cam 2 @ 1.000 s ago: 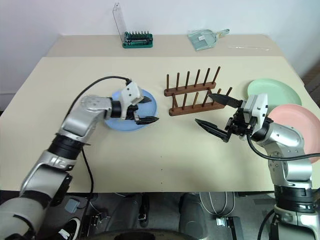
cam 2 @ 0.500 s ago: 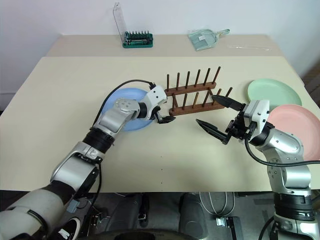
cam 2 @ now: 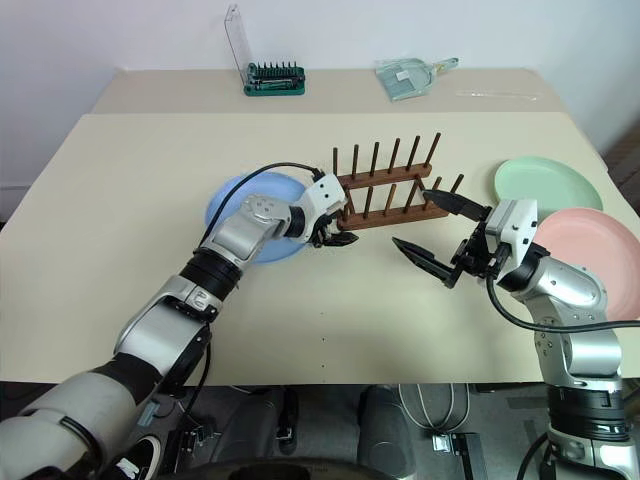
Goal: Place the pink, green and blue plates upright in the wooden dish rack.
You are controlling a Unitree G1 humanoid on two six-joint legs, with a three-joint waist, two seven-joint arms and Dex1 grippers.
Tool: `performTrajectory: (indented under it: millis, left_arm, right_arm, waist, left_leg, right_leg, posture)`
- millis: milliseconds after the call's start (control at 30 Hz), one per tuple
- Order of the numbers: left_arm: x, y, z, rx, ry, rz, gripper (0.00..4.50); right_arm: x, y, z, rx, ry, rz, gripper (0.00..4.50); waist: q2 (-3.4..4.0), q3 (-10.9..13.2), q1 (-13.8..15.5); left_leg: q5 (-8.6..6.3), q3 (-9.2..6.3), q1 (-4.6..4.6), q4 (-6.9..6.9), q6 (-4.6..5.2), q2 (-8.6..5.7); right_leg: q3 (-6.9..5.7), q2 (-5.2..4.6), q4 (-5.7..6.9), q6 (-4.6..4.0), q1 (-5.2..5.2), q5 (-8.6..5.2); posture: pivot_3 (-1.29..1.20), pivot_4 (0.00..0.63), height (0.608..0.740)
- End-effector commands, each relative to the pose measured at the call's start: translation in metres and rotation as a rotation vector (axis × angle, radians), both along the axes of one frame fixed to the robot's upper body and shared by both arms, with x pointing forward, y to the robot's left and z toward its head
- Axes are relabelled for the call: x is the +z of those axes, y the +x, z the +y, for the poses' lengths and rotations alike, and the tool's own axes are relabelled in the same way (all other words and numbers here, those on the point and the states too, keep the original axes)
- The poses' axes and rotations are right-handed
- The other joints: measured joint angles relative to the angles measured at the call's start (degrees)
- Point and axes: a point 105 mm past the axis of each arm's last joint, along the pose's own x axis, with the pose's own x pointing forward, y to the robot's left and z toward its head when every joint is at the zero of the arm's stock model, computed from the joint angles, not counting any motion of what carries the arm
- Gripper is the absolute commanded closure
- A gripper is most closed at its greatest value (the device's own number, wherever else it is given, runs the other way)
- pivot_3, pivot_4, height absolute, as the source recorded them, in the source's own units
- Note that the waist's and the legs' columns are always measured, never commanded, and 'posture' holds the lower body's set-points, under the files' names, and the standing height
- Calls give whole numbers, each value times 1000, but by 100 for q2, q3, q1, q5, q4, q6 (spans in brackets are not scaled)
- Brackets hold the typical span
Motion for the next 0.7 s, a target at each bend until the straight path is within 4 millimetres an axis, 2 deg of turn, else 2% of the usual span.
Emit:
performTrajectory:
  millis: [33,67,300,433,600,700]
  left_arm:
    - [10,0,-3,-5,0,-21,3447]
    - [11,1,-3,-5,1,-19,3774]
    - [17,2,-2,-10,-3,-42,3773]
    - [34,3,-6,-14,-75,-91,3773]
    - [60,9,0,23,-174,-153,3773]
    - [71,3,5,-28,-203,-207,3773]
  right_arm:
    - [12,-3,3,7,-3,-69,0]
    - [12,-3,3,6,-4,-69,0]
    - [13,-3,4,3,-1,-72,0]
    - [13,-3,4,3,2,-72,0]
    - [13,-3,3,1,2,-69,0]
    - [13,-2,2,1,1,-66,0]
  waist:
    - [0,0,0]
    - [0,0,0]
    - [0,0,0]
    - [0,0,0]
    - [-1,1,0]
    - [-1,1,-2]
  left_leg:
    - [0,0,0,0,0,0]
    - [0,0,0,0,0,0]
    - [0,-1,0,0,0,0]
    - [0,-1,0,0,0,0]
    - [0,-2,0,0,0,0]
    - [0,-2,-1,0,0,0]
  right_leg:
    - [0,0,0,0,0,0]
    - [0,0,0,0,0,0]
    - [0,0,1,0,0,0]
    - [0,0,0,0,0,0]
    - [0,0,0,0,-1,0]
    - [0,0,0,0,-1,0]
  posture:
    - [0,150,724]
    - [0,150,724]
    - [0,150,724]
    - [0,150,724]
    - [0,150,724]
    - [0,150,724]
